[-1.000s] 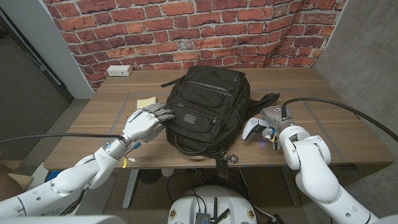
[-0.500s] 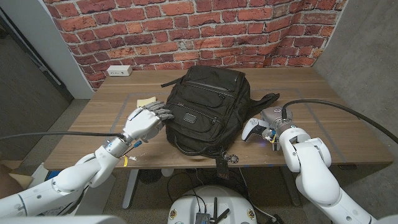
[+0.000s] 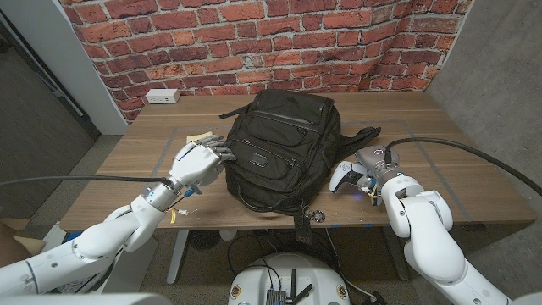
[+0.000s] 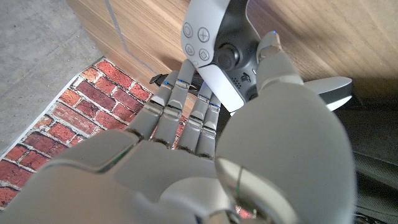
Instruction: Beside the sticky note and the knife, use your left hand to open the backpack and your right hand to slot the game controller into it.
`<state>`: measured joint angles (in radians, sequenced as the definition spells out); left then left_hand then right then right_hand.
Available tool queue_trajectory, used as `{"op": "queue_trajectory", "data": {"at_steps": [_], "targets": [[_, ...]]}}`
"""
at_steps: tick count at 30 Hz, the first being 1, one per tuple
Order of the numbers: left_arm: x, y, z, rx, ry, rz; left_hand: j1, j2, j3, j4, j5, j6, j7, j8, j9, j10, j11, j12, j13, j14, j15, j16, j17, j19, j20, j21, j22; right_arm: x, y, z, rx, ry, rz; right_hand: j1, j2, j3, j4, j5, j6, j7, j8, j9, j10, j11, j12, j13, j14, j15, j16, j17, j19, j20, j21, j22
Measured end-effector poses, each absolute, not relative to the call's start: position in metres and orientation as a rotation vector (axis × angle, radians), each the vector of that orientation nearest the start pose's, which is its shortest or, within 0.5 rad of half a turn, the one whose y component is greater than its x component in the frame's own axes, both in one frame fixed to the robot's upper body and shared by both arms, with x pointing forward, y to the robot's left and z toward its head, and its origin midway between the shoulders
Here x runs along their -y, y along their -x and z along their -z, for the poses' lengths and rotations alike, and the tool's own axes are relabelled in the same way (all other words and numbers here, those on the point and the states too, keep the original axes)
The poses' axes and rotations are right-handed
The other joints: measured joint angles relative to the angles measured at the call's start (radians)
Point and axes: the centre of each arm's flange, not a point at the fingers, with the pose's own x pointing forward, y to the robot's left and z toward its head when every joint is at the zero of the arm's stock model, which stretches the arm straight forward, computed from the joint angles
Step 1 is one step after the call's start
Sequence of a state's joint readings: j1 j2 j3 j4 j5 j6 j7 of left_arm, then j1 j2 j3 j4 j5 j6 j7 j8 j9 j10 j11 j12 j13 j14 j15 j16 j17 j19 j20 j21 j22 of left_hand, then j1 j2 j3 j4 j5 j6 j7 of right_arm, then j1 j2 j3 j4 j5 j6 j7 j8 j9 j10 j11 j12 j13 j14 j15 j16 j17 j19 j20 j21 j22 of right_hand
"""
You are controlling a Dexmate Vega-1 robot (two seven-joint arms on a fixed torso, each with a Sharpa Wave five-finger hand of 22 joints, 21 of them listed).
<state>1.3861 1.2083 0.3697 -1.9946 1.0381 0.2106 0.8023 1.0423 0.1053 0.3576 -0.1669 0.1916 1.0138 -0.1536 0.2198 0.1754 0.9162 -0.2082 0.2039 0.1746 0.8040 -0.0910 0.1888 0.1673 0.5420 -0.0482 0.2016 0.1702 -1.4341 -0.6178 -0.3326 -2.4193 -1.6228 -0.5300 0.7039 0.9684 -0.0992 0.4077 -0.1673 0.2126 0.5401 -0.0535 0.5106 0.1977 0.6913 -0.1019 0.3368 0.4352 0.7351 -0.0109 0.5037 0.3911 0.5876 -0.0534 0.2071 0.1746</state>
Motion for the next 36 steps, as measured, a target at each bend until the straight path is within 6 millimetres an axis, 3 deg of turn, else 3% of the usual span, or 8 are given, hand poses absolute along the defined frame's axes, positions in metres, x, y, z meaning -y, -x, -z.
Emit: {"op": "queue_trajectory", "data": {"at_steps": [14, 36], "targets": [[-0.276, -0.451, 0.065, 1.286, -1.813, -0.386, -0.007, 0.012, 0.029, -0.004, 0.000, 0.063, -0.006, 0.003, 0.005, 0.099, 0.004, 0.000, 0.004, 0.090, -0.029, 0.000, 0.003, 0.023, -0.005, 0.000, 0.000, 0.215, -0.419, 0.054, 0.160, 1.822, 0.294, 0.000, 0.000, 0.000, 0.000, 0.000, 0.000, 0.000, 0.000, 0.000, 0.000, 0.000, 0.000, 0.003, 0.001, 0.001, 0.000, 0.000, 0.000, 0.000, 0.000, 0.000], [-0.266, -0.455, 0.049, 1.239, -1.755, -0.360, -0.014, 0.011, 0.041, -0.003, -0.004, 0.089, -0.004, 0.007, 0.011, 0.154, 0.004, -0.002, 0.004, 0.155, -0.047, 0.000, 0.003, 0.041, -0.005, 0.000, 0.002, 0.208, -0.405, 0.048, 0.193, 1.844, 0.309, -0.002, 0.002, -0.007, -0.001, 0.003, 0.003, 0.001, -0.004, 0.000, 0.007, 0.003, -0.004, 0.003, 0.004, 0.003, -0.005, 0.000, 0.000, 0.000, 0.000, 0.000]]}}
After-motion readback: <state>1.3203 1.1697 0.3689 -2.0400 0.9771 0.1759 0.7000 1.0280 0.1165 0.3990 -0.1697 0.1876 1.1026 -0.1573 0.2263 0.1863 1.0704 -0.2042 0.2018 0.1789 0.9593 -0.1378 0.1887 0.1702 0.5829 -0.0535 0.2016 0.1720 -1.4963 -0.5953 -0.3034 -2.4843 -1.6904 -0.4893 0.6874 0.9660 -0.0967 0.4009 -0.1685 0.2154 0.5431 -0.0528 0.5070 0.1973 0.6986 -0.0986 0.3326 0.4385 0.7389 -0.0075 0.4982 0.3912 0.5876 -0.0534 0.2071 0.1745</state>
